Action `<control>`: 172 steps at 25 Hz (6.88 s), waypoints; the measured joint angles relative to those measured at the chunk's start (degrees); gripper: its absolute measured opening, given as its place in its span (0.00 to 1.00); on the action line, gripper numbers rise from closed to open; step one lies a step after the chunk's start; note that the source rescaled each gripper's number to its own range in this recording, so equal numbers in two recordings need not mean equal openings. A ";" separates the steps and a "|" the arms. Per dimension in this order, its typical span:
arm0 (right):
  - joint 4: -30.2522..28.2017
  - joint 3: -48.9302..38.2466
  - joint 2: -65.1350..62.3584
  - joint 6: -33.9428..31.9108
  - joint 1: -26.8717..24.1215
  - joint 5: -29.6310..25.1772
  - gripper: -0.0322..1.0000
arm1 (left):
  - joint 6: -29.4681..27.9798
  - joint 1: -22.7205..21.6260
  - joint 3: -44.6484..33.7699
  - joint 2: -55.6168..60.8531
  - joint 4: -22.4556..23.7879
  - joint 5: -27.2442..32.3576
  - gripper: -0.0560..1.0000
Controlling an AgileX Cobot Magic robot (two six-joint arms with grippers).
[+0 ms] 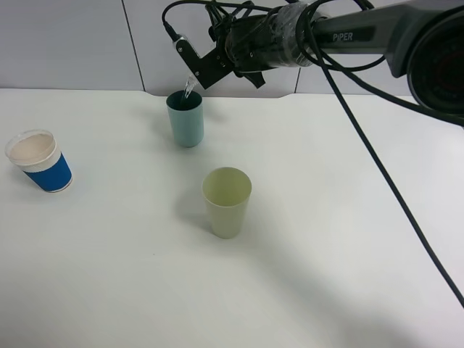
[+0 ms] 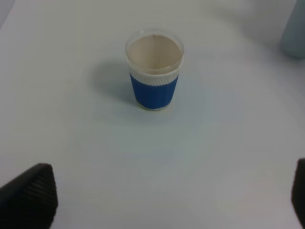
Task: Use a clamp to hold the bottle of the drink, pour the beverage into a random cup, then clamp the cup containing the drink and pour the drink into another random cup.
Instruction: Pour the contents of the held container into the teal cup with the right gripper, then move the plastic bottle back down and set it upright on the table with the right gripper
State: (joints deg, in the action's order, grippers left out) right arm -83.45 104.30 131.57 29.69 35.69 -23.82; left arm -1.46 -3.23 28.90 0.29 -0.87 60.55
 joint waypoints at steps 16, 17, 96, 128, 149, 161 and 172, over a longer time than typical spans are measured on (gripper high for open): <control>-5.51 0.18 0.00 0.00 1.79 0.19 0.03 | 0.00 0.00 0.00 0.00 0.00 0.00 1.00; -6.19 0.18 0.00 0.00 1.86 0.19 0.03 | 0.00 0.00 0.00 0.00 0.00 0.00 1.00; 66.38 0.23 -12.63 -31.04 -2.67 -1.18 0.03 | 0.00 0.00 0.00 0.00 0.00 0.00 1.00; 84.95 -51.52 -18.23 -25.66 -13.86 64.01 0.03 | 0.00 0.00 0.00 0.00 0.00 0.00 1.00; 87.44 -52.10 -8.45 -25.54 -16.69 70.02 0.04 | 0.00 0.00 0.00 0.00 0.00 0.00 1.00; 87.44 -52.10 -8.13 -21.61 -16.69 69.57 0.86 | 0.00 0.00 0.00 0.00 0.00 0.00 1.00; 86.23 -52.26 -20.07 -21.45 -16.69 60.31 0.86 | 0.00 0.00 0.00 0.00 0.00 0.00 1.00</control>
State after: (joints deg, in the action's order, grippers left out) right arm 2.78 52.04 111.50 8.24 19.01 36.49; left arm -1.46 -3.23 28.90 0.29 -0.87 60.55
